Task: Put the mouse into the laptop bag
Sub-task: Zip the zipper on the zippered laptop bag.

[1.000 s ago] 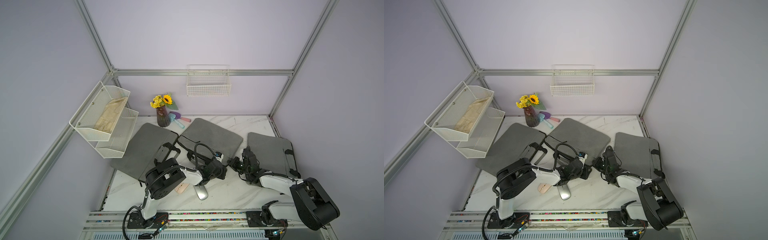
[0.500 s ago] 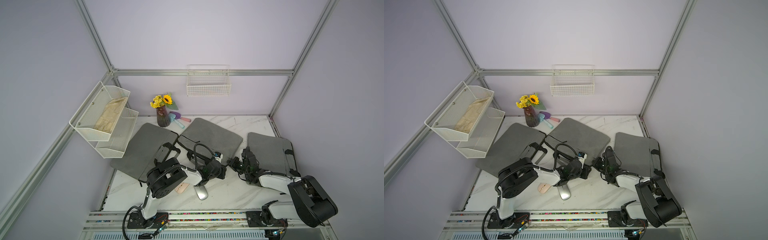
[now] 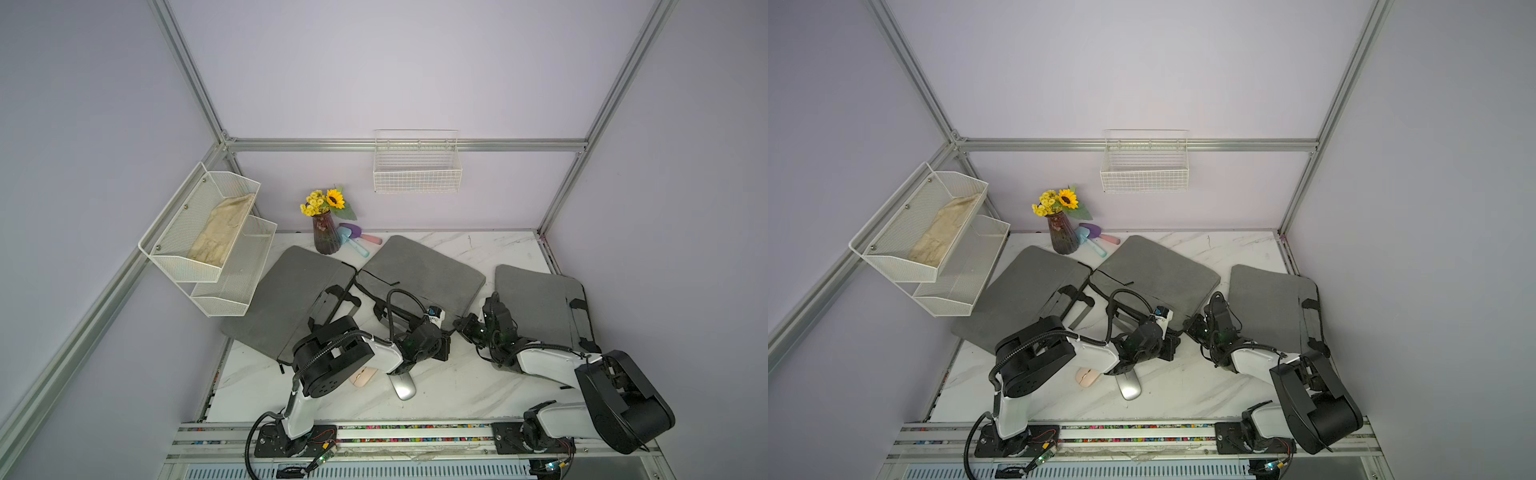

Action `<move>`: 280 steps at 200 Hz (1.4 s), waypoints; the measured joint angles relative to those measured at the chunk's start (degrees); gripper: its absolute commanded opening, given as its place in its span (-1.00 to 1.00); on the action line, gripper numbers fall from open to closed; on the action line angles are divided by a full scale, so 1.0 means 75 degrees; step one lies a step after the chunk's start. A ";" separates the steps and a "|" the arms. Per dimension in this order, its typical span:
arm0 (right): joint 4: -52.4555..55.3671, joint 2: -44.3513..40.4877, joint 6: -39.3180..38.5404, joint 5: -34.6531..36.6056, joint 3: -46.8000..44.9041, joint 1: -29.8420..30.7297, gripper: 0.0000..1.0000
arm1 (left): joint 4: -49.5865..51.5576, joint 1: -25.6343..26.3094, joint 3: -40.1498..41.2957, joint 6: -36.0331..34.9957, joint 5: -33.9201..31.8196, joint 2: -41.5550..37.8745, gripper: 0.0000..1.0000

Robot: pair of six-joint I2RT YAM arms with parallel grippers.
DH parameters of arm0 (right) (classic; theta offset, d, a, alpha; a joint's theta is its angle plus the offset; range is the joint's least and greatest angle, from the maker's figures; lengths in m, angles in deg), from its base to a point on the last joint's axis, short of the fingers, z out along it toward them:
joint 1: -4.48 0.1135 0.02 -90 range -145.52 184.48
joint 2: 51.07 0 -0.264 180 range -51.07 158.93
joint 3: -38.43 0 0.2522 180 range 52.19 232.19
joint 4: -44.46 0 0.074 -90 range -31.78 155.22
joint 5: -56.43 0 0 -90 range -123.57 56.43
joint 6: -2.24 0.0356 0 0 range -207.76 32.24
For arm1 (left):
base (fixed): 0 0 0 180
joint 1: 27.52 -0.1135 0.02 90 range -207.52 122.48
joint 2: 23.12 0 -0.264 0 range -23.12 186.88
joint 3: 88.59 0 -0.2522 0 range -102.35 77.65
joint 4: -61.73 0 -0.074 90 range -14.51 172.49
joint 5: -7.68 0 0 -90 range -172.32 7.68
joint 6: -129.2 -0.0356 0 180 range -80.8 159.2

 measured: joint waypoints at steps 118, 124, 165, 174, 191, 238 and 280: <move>-0.2270 0.0312 0.1384 -0.0778 -0.0976 0.0026 0.35 | 0.1440 0.0000 -0.0670 -0.0216 0.0087 -0.0073 -1.00; -0.2442 0.0478 0.1445 -0.0819 -0.0976 0.0038 0.25 | 0.1489 0.0000 -0.0697 -0.0227 0.0087 -0.0073 -1.00; -0.3392 0.1480 0.1851 -0.1040 -0.1020 0.0052 -1.00 | 0.1746 -0.0003 -0.0781 -0.0283 0.0096 -0.0108 -1.00; -0.3509 0.1585 0.1935 -0.1049 -0.1014 0.0050 -1.00 | 0.1824 0.0000 -0.0784 -0.0283 0.0082 -0.0137 -1.00; -0.3474 0.1612 0.1906 -0.1017 -0.0930 0.0050 -1.00 | 0.2124 0.0000 -0.0787 -0.0277 -0.0050 -0.0248 -1.00; -0.2777 0.1475 0.1530 -0.0740 -0.0615 0.0146 -1.00 | 0.4068 -0.0029 -0.0959 -0.0181 -0.1090 -0.0766 -1.00; -0.2632 0.1463 0.1309 -0.0729 -0.0571 0.0146 -1.00 | 0.4972 -0.0490 -0.0889 -0.0189 -0.1279 -0.1201 -1.00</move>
